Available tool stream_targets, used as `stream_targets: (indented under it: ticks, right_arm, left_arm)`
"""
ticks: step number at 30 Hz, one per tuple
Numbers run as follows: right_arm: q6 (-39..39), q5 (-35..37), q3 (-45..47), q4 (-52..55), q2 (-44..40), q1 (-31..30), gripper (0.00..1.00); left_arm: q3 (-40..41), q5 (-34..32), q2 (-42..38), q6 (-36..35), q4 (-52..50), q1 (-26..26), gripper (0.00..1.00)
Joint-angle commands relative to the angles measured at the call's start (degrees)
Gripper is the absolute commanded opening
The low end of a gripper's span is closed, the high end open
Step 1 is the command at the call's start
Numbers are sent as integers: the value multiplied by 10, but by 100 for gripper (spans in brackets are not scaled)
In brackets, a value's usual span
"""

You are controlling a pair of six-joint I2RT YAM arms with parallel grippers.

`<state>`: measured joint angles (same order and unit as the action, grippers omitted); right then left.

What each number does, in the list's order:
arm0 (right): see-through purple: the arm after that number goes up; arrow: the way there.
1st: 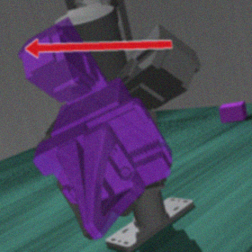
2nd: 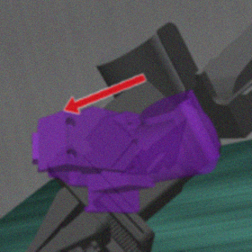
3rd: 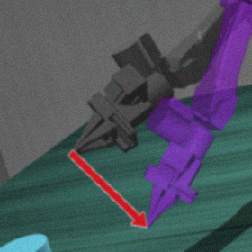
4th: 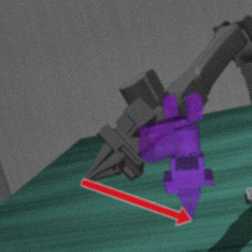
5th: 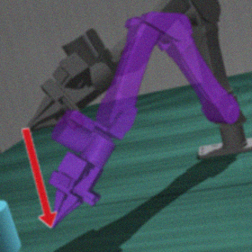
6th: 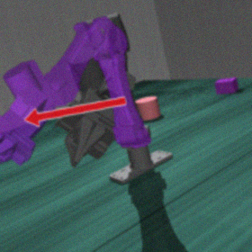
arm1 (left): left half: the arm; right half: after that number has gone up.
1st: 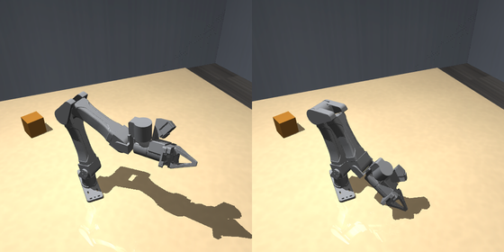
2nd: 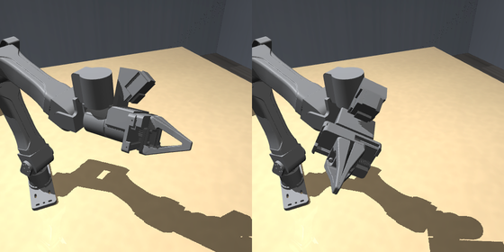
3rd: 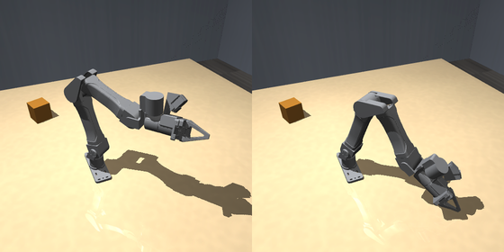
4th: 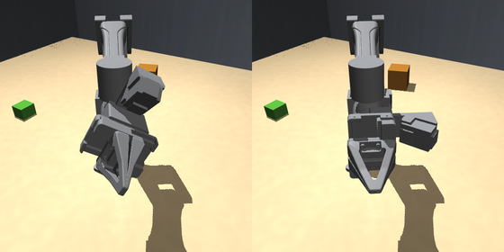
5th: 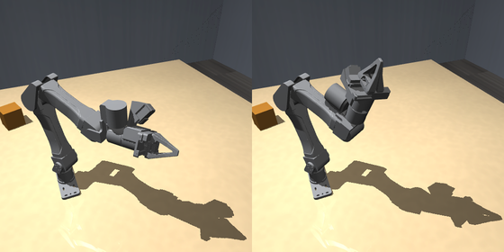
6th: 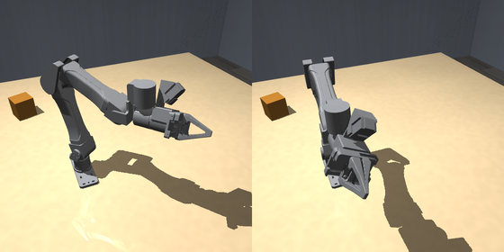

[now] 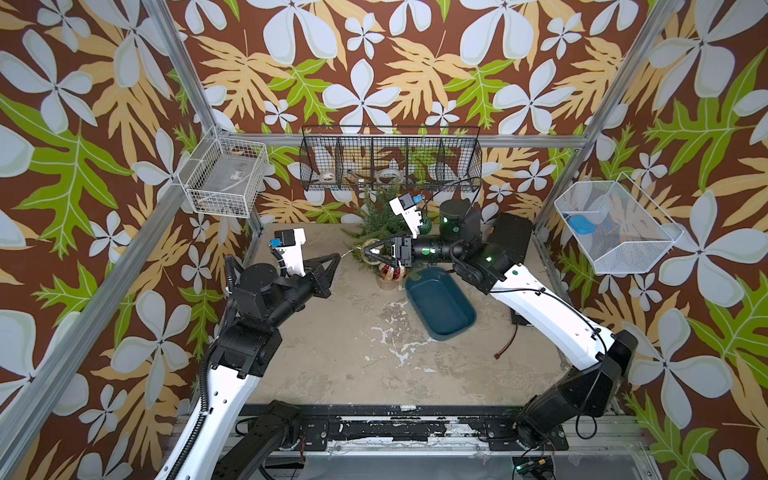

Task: Decorate the small christmas tree with ornaments
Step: Pick up an ornament from the container, then hang an ornament on the christmas tree.

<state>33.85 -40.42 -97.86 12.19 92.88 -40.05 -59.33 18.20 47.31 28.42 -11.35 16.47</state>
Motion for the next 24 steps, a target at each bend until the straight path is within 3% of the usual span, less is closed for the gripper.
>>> stream_targets:
  ticks: [1, 15, 24]
  right_arm:
    - [-24, 19, -27, 38, 16, -4, 60]
    - [-52, 63, -118, 106, 76, -5, 59]
    - [-60, 89, -143, 126, 73, -6, 59]
  left_arm:
    - [4, 37, 6, 4, 42, -4, 0]
    - [42, 46, 25, 13, 107, -29, 0]
    - [55, 68, 30, 30, 147, -39, 0]
